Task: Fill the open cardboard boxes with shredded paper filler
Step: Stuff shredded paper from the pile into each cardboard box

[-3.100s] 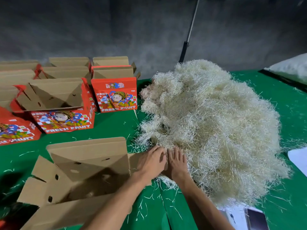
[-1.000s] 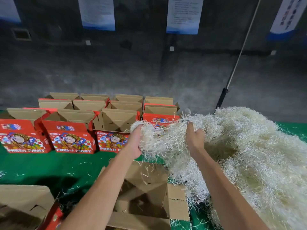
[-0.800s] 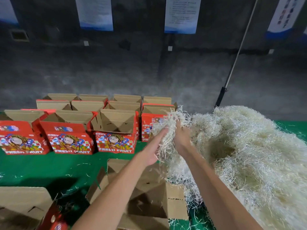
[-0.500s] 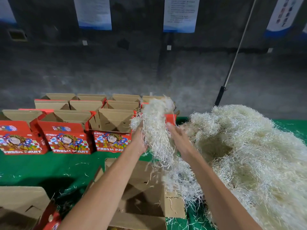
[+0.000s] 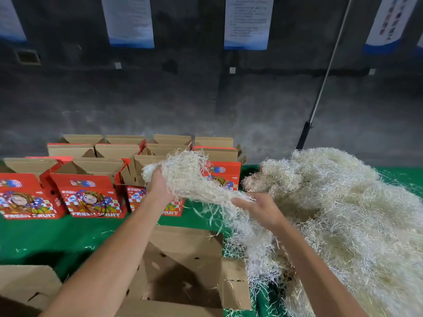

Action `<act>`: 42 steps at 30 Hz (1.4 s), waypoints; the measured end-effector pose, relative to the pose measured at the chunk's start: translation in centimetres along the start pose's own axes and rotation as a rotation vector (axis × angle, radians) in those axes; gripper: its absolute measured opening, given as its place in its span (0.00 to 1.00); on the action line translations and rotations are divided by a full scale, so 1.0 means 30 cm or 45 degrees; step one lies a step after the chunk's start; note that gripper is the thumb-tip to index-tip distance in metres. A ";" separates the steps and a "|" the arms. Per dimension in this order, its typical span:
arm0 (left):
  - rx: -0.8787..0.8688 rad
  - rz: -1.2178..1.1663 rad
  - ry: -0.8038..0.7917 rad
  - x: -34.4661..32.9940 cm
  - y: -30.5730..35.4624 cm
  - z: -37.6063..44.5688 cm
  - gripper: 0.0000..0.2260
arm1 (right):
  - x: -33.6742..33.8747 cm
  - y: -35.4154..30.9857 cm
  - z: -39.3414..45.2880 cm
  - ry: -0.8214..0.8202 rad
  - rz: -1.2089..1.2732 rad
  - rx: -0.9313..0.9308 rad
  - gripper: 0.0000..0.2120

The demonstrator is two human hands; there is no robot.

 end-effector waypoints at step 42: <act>0.165 -0.600 -0.201 0.194 -0.246 0.121 0.23 | 0.374 0.649 -0.064 0.780 -0.334 -0.639 0.20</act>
Point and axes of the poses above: each hand's wrist, its own z-axis towards the middle knuckle, its own x-axis out of the back of the hand, y = z × x, the point moved 6 cm from there along z, towards the middle knuckle, and after that the axes turned 1 degree about -z, right-handed, at the moved point
